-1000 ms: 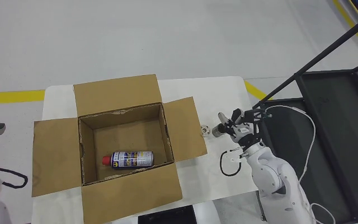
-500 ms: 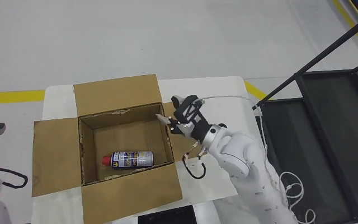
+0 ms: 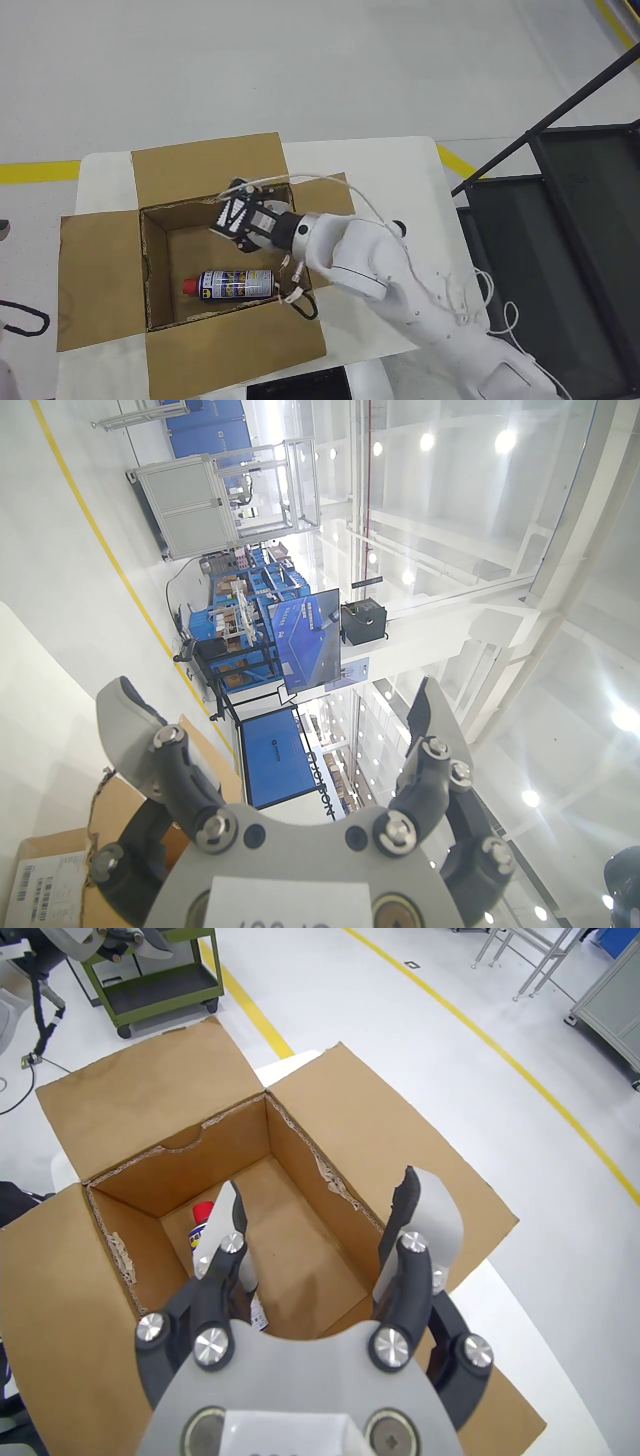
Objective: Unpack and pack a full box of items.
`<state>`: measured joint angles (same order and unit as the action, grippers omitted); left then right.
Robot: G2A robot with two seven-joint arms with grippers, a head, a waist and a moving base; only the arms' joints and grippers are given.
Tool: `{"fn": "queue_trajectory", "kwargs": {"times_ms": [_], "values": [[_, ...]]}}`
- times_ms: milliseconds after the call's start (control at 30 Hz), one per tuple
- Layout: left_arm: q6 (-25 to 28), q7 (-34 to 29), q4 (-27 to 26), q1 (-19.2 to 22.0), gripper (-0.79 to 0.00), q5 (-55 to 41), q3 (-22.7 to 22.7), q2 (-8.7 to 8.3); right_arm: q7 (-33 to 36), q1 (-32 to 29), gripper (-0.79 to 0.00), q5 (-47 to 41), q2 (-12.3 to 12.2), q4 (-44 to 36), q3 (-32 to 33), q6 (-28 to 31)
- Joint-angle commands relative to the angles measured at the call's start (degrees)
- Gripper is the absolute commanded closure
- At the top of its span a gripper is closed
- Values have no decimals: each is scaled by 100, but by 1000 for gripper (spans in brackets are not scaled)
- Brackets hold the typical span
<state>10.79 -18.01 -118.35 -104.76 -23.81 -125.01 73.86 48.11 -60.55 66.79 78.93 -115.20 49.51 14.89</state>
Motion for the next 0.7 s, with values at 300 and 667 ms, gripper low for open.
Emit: {"fn": "queue_trajectory", "kwargs": {"times_ms": [300,667], "values": [[0,0,0,0,-785,0,0,0,731,472,-628,-253,82,226,-238,18],[0,0,0,0,-785,0,0,0,1588,792,-785,-586,109,247,-357,222]]}}
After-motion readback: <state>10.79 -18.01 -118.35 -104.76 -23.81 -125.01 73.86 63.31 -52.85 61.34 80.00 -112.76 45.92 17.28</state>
